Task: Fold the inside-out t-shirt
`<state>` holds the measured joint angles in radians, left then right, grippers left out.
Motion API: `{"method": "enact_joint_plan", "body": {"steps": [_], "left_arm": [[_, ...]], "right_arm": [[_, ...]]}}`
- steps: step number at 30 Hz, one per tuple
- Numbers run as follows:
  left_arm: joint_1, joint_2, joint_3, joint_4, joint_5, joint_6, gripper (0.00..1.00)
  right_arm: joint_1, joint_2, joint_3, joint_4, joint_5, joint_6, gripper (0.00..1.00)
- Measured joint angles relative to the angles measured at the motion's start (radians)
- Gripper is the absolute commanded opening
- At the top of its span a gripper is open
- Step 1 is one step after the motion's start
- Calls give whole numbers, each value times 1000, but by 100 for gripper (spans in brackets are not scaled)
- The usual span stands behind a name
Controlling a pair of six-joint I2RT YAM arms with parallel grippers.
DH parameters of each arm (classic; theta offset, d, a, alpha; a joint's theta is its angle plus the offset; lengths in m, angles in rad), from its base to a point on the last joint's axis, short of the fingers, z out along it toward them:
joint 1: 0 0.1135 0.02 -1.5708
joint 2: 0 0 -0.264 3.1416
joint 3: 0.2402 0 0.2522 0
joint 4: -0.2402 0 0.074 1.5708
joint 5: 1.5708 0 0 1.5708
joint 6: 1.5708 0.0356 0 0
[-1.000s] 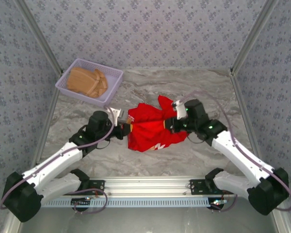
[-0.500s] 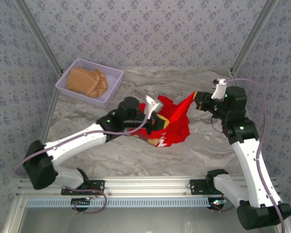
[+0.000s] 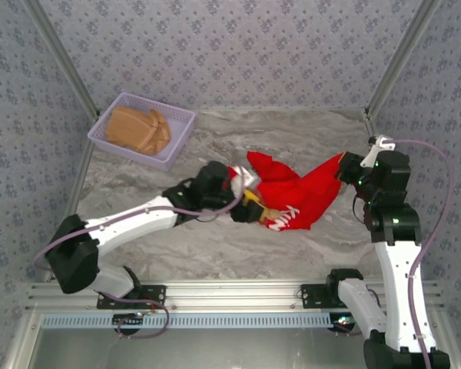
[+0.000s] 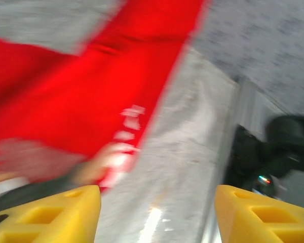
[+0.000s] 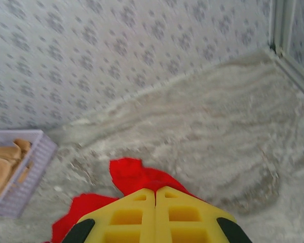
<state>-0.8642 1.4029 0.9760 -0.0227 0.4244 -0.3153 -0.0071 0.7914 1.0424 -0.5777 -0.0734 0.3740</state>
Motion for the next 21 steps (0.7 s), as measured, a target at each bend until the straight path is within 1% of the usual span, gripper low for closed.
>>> {"method": "enact_joint_plan", "body": {"steps": [2,3,5,7,9,12,14,16,17,18,20,21], "left_arm": [[98,-17,-35,0,-60,-50,70],[133,-12,-39,-9,-90,-67,71],[199,31,-25,-42,-170,-95,71],[240,114,24,-85,-230,-106,73],[258,213,89,-122,-267,-106,74],[262,370,204,-182,-301,-102,75],[257,446,261,-217,-322,-97,71],[254,486,285,-249,-335,-89,62],[253,497,287,-265,-335,-85,54],[253,500,286,-276,-334,-89,43],[252,499,282,-296,-317,-92,11],[251,497,278,-293,-307,-96,0]], "right_arm": [[0,3,-51,2,0,2,0],[0,0,-72,4,-1,3,0],[0,-13,-111,5,-4,8,0],[0,-28,-132,7,-13,14,0],[0,-35,-137,13,-23,20,0],[0,-35,-139,31,-39,24,0],[1,-35,-142,40,-48,26,0],[1,-35,-147,47,-57,26,0],[1,-35,-150,49,-61,26,0],[1,-35,-151,51,-63,26,0],[1,-35,-158,56,-69,26,0],[1,-34,-159,59,-72,27,0]]}}
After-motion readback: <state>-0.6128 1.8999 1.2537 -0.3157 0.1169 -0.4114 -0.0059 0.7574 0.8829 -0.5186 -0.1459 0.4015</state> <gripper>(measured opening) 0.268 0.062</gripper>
